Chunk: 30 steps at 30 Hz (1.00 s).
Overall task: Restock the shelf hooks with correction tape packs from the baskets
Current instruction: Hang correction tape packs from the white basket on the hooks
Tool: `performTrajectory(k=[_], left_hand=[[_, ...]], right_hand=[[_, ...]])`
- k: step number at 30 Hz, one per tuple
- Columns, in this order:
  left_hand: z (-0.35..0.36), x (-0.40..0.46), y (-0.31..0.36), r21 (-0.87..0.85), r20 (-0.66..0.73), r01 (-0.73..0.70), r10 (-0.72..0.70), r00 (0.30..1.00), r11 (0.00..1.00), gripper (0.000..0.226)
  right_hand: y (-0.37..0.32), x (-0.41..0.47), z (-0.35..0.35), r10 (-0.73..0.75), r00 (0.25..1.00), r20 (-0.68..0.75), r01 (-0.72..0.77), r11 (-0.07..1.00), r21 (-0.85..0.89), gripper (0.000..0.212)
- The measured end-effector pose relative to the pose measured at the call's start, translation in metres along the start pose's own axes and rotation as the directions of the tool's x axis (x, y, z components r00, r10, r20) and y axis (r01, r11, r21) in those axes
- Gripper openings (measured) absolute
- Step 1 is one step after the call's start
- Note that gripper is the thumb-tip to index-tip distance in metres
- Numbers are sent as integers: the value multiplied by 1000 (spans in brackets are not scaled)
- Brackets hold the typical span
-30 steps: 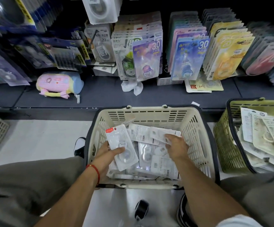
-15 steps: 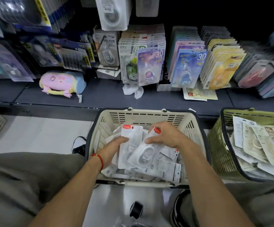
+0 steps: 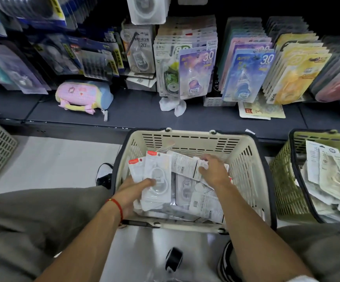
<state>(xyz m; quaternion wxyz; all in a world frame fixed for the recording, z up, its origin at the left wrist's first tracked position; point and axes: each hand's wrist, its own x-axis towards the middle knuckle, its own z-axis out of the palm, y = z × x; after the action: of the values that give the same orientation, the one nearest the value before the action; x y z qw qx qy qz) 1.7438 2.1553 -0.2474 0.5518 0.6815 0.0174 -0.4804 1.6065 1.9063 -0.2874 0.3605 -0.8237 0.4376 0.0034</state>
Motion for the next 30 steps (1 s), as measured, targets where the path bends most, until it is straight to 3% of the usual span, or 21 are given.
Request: performTrajectory(k=[2, 3, 7, 9, 11, 13, 17, 21, 24, 28, 30], left_hand=[[-1, 2, 1, -105, 24, 55, -53, 998, 993, 46], [0, 2, 1, -140, 48, 74, -68, 997, 987, 49], [2, 2, 7, -168, 74, 49, -37, 997, 985, 62], [3, 4, 13, -179, 60, 26, -16, 998, 984, 59], [6, 5, 19, -183, 42, 3, 5, 999, 983, 50], [8, 4, 25, -179, 21, -45, 50, 999, 983, 44], [17, -5, 40, -103, -23, -175, 173, 985, 979, 49], [30, -16, 58, -109, 51, -248, 255, 966, 963, 57], [35, -28, 79, -137, 137, -285, 303, 943, 949, 63], [33, -46, 115, -35, 108, -388, 389, 915, 921, 74], [35, -54, 133, 0, 104, -422, 420, 902, 907, 68]], right_hand=[[9, 0, 15, -62, 945, 320, 133, 970, -206, 88], [13, 0, 23, -72, 923, 377, 192, 938, -290, 98], [22, 5, 32, -220, 961, 169, 265, 908, -325, 71], [26, 5, 24, -226, 960, 165, 257, 944, -204, 53], [25, 3, 7, -176, 979, 102, 171, 984, 53, 32], [17, 1, -19, -143, 989, 26, 130, 951, 280, 16], [-16, -4, -93, -204, 979, 23, 178, 900, 397, 34], [-67, -20, -159, -380, 919, 106, 341, 900, 271, 51], [-106, -29, -191, -454, 868, 201, 453, 890, 54, 55], [-149, -36, -225, -523, 814, 254, 569, 806, -163, 55], [-169, -39, -235, -574, 784, 237, 613, 777, -145, 57]])
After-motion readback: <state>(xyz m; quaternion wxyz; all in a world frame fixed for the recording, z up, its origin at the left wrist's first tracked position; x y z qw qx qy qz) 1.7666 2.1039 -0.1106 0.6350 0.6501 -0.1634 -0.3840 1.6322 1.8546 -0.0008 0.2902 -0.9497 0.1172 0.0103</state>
